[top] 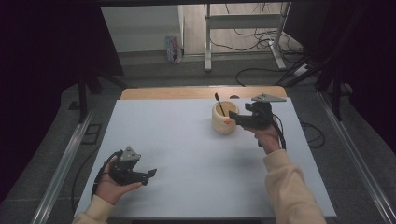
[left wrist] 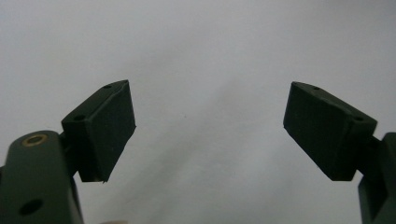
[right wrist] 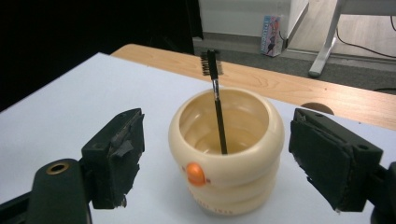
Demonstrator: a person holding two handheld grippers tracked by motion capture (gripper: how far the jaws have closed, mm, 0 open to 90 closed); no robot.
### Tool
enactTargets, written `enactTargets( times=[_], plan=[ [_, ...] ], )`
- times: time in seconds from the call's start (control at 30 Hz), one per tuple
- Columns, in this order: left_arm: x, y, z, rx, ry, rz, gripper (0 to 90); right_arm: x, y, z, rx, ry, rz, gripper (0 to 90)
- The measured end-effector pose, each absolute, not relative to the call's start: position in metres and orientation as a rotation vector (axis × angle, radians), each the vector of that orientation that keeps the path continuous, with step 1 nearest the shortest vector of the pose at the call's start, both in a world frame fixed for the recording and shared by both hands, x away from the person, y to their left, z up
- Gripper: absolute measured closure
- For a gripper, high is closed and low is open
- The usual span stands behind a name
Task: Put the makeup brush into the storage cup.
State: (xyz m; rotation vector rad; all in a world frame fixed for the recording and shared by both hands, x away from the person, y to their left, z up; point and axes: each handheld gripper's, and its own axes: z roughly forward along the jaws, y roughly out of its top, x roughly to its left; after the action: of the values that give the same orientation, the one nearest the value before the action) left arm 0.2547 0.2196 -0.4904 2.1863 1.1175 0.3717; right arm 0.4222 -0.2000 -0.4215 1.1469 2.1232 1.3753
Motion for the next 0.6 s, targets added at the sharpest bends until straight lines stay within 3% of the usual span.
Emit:
enactTargets(
  times=[0.37, 0.6],
  plan=[
    [0.249, 0.222, -0.490, 2.179, 1.121, 0.381, 17.3, 0.384, -0.223, -0.423, 1.098, 2.195, 1.319, 18.8],
    [0.251, 0.221, -0.491, 2.187, 1.111, 0.373, 17.3, 0.346, -0.244, -0.442, 1.126, 2.240, 1.278, 19.6]
  ],
)
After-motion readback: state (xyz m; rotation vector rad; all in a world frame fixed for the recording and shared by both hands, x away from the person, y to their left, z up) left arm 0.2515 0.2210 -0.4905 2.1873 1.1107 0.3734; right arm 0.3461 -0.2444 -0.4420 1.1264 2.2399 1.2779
